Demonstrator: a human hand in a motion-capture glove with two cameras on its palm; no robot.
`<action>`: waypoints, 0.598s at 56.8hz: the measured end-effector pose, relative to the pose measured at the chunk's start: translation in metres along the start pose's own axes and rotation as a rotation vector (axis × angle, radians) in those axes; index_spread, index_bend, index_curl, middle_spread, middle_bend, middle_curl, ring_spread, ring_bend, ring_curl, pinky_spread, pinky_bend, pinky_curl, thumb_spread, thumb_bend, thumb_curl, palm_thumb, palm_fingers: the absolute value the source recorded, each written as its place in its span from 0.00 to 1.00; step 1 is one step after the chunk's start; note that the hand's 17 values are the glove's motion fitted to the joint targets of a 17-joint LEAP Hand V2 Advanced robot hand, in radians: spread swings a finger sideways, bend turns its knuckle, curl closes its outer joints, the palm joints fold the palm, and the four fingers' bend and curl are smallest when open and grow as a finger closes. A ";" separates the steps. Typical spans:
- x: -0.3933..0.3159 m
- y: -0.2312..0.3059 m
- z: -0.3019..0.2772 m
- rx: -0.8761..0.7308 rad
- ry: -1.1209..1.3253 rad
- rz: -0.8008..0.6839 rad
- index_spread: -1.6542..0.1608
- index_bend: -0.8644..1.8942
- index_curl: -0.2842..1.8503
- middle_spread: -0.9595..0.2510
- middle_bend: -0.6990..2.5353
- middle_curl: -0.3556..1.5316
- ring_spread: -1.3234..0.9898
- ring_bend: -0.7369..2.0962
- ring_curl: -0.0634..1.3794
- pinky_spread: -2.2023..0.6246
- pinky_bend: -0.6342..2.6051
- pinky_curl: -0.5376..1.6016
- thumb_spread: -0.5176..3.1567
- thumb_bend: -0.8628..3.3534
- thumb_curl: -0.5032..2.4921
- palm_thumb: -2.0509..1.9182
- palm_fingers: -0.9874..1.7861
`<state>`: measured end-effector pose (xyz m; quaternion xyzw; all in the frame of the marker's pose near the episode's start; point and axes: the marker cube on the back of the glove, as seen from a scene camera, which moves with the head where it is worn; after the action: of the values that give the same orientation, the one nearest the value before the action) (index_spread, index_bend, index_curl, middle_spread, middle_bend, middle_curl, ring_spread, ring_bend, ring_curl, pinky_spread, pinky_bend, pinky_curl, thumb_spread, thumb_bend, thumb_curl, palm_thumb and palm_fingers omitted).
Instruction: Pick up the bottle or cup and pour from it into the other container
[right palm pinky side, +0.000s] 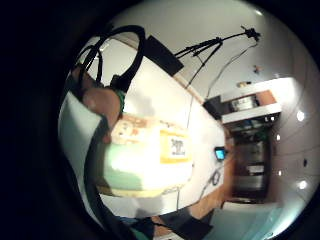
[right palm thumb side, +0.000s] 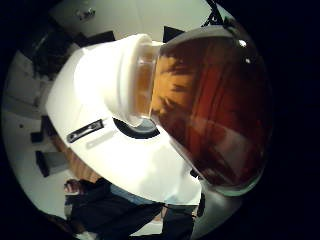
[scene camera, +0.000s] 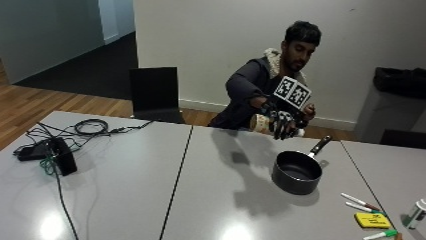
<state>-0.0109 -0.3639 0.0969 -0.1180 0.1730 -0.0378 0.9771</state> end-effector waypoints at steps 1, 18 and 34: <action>-0.003 -0.001 0.001 -0.007 0.029 -0.003 0.74 0.35 0.25 0.55 0.31 0.43 0.47 0.45 0.32 0.77 0.33 0.40 0.33 0.20 0.34 0.77 0.75; -0.061 -0.025 0.017 -0.026 0.478 -0.139 0.74 0.35 0.25 0.54 0.30 0.43 0.46 0.45 0.33 0.77 0.33 0.40 0.33 0.20 0.34 0.77 0.75; -0.095 -0.033 0.026 -0.019 0.653 -0.211 0.74 0.35 0.26 0.53 0.30 0.43 0.45 0.44 0.33 0.77 0.33 0.40 0.33 0.20 0.34 0.76 0.75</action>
<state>-0.0917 -0.3792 0.1602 -0.1261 0.4641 -0.1728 0.8596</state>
